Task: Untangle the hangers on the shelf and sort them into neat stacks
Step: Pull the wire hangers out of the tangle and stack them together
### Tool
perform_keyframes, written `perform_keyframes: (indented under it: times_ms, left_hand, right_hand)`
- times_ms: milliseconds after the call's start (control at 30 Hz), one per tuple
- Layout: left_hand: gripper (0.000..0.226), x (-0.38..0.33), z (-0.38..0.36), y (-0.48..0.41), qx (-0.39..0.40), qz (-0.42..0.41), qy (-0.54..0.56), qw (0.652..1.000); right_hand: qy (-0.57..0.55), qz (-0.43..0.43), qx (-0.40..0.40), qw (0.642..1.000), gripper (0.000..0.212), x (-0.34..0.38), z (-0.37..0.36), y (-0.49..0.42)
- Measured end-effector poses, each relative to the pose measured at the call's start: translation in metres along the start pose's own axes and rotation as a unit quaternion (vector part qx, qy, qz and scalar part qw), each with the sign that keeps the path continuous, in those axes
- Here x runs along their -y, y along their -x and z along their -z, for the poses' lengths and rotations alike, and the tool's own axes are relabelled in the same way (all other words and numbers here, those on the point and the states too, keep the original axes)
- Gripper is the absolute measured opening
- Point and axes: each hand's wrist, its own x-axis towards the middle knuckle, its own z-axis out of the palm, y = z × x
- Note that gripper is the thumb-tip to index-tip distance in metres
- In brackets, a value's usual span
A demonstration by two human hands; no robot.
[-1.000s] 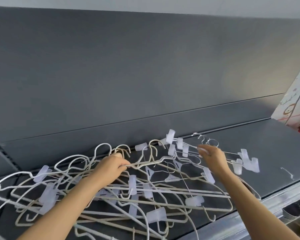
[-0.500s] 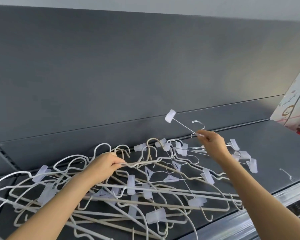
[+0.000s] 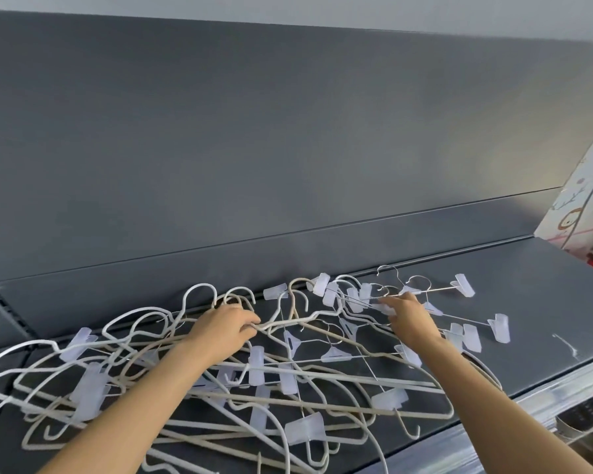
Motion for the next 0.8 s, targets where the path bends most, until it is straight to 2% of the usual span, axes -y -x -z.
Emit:
perform_keyframes:
  times_ms: [100,267,467,600,733,800]
  left_hand:
    - [0.028,-0.003,-0.004,-0.004,0.02,0.01,0.054,0.998]
    - [0.028,0.0,-0.006,-0.006,0.005,0.023,0.065,0.998]
    - [0.029,-0.006,-0.004,-0.005,-0.076,0.003,0.088,0.993]
    - [0.028,-0.003,0.006,0.0,-0.088,-0.009,0.109,0.99]
    - [0.027,0.009,0.016,0.004,-0.108,-0.004,0.126,0.986]
    - [0.027,0.014,0.02,0.007,-0.114,0.004,0.124,0.986]
  right_hand:
    - [-0.076,0.023,-0.037,0.996,0.042,0.001,0.003,0.001]
    - [-0.149,0.021,-0.094,0.984,0.036,-0.008,0.033,-0.002]
    - [-0.125,-0.047,-0.133,0.982,0.038,-0.043,0.034,-0.004]
    - [-0.106,-0.089,-0.1,0.985,0.046,-0.053,0.026,-0.007]
    - [-0.091,-0.093,-0.049,0.99,0.042,-0.055,0.025,-0.007]
    - [-0.04,-0.109,-0.03,0.993,0.04,-0.049,0.027,-0.005]
